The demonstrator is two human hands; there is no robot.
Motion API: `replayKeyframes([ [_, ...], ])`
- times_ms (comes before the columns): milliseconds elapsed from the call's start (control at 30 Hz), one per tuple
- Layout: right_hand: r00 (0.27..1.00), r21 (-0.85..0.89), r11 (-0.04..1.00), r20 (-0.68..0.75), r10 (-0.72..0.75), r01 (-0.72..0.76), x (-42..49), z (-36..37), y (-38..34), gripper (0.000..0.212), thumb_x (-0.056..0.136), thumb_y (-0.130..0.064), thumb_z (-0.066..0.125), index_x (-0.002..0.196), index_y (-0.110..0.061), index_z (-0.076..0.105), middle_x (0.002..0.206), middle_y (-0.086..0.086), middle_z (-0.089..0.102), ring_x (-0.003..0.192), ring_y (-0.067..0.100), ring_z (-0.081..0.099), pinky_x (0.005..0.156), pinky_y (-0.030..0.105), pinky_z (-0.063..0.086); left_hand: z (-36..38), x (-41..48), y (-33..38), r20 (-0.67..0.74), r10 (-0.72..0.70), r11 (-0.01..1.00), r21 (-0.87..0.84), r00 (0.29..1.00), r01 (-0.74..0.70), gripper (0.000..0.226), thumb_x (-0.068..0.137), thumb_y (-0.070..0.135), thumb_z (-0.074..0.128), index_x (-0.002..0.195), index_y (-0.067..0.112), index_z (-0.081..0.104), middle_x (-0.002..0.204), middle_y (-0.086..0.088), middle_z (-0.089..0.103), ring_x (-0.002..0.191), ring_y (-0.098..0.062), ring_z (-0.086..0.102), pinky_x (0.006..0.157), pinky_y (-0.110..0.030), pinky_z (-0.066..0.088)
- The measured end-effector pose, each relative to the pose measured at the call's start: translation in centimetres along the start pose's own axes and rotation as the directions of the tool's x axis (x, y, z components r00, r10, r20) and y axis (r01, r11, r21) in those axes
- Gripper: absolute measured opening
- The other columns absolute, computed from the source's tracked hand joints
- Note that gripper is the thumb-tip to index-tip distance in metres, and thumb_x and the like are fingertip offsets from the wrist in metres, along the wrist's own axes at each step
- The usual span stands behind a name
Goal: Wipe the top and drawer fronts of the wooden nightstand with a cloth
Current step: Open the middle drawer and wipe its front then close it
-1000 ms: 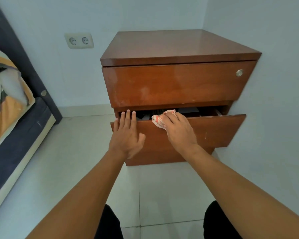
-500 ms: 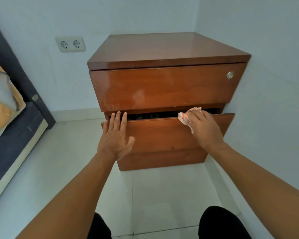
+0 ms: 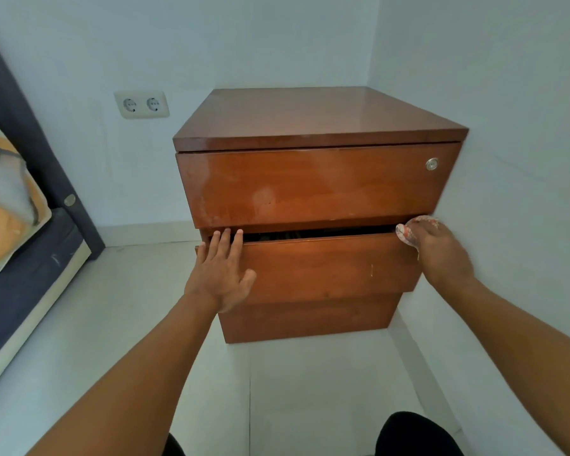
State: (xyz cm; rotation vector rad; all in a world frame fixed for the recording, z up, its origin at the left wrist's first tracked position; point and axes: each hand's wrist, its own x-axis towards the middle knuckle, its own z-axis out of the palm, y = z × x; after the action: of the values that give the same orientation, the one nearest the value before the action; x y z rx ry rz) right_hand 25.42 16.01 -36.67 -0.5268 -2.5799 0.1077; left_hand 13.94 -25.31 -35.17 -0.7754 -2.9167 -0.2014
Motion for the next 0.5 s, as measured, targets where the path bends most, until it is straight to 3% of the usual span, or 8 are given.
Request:
replayKeyframes([
  [233,0.996,-0.030,0.998,0.070,0.063,-0.061,-0.6,-2.6,-2.3,0.036,0.105,-0.020,0.052,0.139,-0.010,0.057,0.144,0.018,0.056,0.134,0.041,0.049,0.107,0.052,0.047,0.3,-1.6,-0.2,-0.035,-0.044,0.997,0.068,0.998,0.046,0.079,0.094,0.055,0.021,0.161,0.025,-0.006,0.170,-0.008,-0.005,0.156,-0.028,-0.008,0.123,-0.053,-0.002],
  [367,0.983,0.106,0.982,0.113,0.147,-0.159,0.0,-5.2,-3.7,0.029,0.104,-0.028,0.053,0.120,-0.009,0.068,0.128,0.019,0.064,0.117,0.041,0.059,0.099,0.044,0.047,0.1,-1.1,0.2,-0.031,-0.066,0.995,0.077,0.997,0.068,0.078,0.097,0.056,0.028,0.161,0.027,-0.008,0.170,-0.008,-0.008,0.156,-0.029,-0.010,0.122,-0.055,-0.004],
  [433,0.984,0.215,0.961,0.005,0.178,-0.175,-0.3,-5.6,-4.2,0.019,0.101,-0.024,0.057,0.110,-0.013,0.070,0.122,0.013,0.068,0.109,0.036,0.062,0.095,0.040,0.049,0.1,-1.2,0.3,-0.033,-0.069,0.995,0.072,0.997,0.071,0.079,0.097,0.056,0.028,0.161,0.027,-0.008,0.170,-0.009,-0.008,0.156,-0.029,-0.011,0.122,-0.056,-0.004],
  [500,0.975,0.251,0.965,-0.184,0.122,-0.074,-0.8,-5.0,-4.9,0.023,0.100,-0.013,0.054,0.118,-0.014,0.068,0.128,0.009,0.067,0.113,0.034,0.062,0.100,0.039,0.049,0.3,-1.4,0.4,-0.042,-0.076,0.995,0.057,0.996,0.078,0.081,0.096,0.056,0.029,0.161,0.026,-0.009,0.169,-0.009,-0.010,0.155,-0.030,-0.012,0.122,-0.055,-0.004],
])
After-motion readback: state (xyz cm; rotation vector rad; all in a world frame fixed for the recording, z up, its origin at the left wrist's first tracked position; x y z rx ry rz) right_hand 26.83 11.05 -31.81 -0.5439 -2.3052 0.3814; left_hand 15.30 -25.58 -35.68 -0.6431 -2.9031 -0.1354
